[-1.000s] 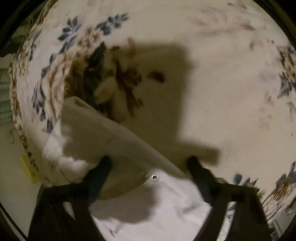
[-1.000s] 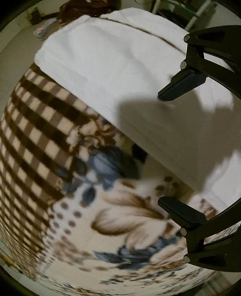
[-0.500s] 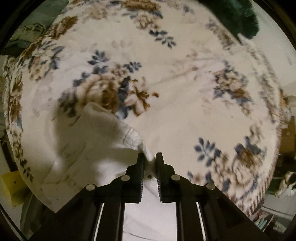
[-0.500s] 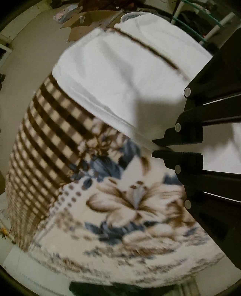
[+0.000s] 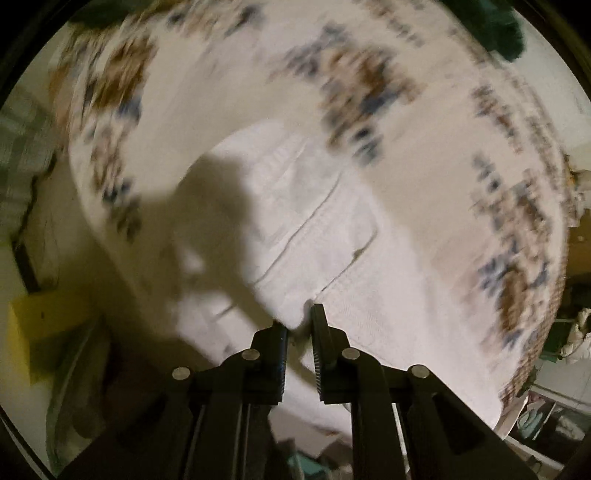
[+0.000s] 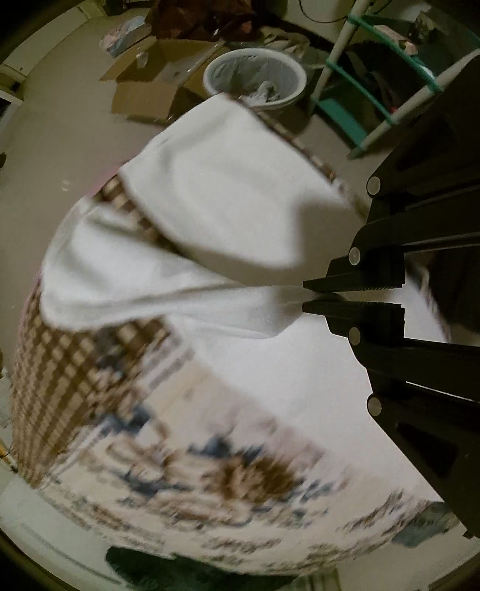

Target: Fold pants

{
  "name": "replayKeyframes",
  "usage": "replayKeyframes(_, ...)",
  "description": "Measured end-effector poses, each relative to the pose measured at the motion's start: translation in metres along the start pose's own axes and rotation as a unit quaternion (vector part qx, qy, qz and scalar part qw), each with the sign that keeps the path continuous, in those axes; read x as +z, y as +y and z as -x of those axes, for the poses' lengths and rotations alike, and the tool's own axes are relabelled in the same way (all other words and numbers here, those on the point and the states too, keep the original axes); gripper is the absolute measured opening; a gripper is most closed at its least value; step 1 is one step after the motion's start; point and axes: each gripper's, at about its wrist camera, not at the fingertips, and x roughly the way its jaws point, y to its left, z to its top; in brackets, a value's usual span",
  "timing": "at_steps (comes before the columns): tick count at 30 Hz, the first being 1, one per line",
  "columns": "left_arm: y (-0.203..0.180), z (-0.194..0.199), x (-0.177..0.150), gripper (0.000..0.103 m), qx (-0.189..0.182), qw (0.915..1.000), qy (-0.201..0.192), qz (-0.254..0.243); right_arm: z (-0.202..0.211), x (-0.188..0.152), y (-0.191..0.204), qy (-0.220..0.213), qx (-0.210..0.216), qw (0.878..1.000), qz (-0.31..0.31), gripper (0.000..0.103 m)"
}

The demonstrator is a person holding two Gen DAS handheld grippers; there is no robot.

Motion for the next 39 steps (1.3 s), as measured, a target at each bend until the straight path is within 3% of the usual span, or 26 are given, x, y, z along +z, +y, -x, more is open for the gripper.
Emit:
replayKeyframes(5, 0.021, -0.053, -0.020, 0.010, 0.038, 0.9992, 0.015, 0.003, -0.043, -0.023, -0.025, 0.012, -0.044, 0.999, 0.015, 0.004)
replayKeyframes(12, 0.026, -0.075, -0.016, 0.015, 0.033, 0.9990, 0.029, 0.001, -0.090, -0.034, -0.048, 0.046, -0.063, 0.997, 0.002, 0.005)
replayKeyframes(14, 0.027, -0.067, -0.015, 0.016, 0.032, 0.9991, 0.027, -0.003, -0.097, -0.033, -0.059, 0.065, -0.054, 0.996, -0.008, 0.019)
replayKeyframes(16, 0.029, -0.056, -0.018, 0.025, 0.031, 0.9992, 0.024, -0.003, -0.096, -0.033, -0.069, 0.074, -0.042, 0.996, -0.010, 0.039)
replayKeyframes(17, 0.029, -0.050, -0.019, 0.041, 0.031, 0.9993, 0.021, -0.004, -0.093, -0.032, -0.071, 0.072, -0.038, 0.997, -0.009, 0.042)
replayKeyframes(18, 0.027, -0.045, -0.021, 0.065, 0.033, 0.9993, 0.016, -0.008, -0.088, -0.031, -0.074, 0.070, -0.034, 0.997, -0.008, 0.049)
replayKeyframes(20, 0.020, -0.031, -0.024, 0.085, 0.037, 0.9991, -0.001, -0.021, -0.075, -0.029, -0.082, 0.062, -0.021, 0.998, -0.010, 0.056)
replayKeyframes(25, -0.017, -0.020, -0.026, 0.085, 0.073, 0.9935, -0.043, -0.076, -0.038, -0.005, -0.090, 0.001, 0.011, 1.000, -0.021, 0.077)
replayKeyframes(30, -0.048, -0.037, -0.034, 0.085, 0.089, 0.9891, -0.046, -0.108, -0.042, 0.044, -0.052, -0.047, 0.010, 0.999, 0.023, 0.091)
replayKeyframes(33, -0.068, -0.045, -0.036, 0.085, 0.098, 0.9857, -0.045, -0.129, -0.065, 0.074, -0.029, -0.051, -0.011, 0.997, 0.056, 0.091)
replayKeyframes(34, -0.064, -0.049, -0.047, 0.085, 0.100, 0.9848, -0.043, -0.135, -0.071, 0.079, -0.029, -0.048, -0.026, 0.997, 0.061, 0.086)
replayKeyframes(35, -0.065, -0.051, -0.049, 0.085, 0.100, 0.9845, -0.041, -0.139, -0.073, 0.081, -0.034, -0.048, -0.038, 0.997, 0.055, 0.075)
replayKeyframes(36, -0.068, -0.053, -0.051, 0.085, 0.100, 0.9840, -0.038, -0.143, -0.071, 0.082, -0.042, -0.053, -0.043, 0.997, 0.040, 0.042)
replayKeyframes(38, -0.074, -0.055, -0.057, 0.085, 0.102, 0.9821, -0.034, -0.154, -0.061, 0.080, -0.072, -0.065, -0.039, 0.997, -0.012, 0.029)
replayKeyframes(39, -0.077, -0.056, -0.060, 0.085, 0.102, 0.9814, -0.031, -0.160, -0.054, 0.076, -0.089, -0.075, -0.059, 0.995, -0.036, 0.020)
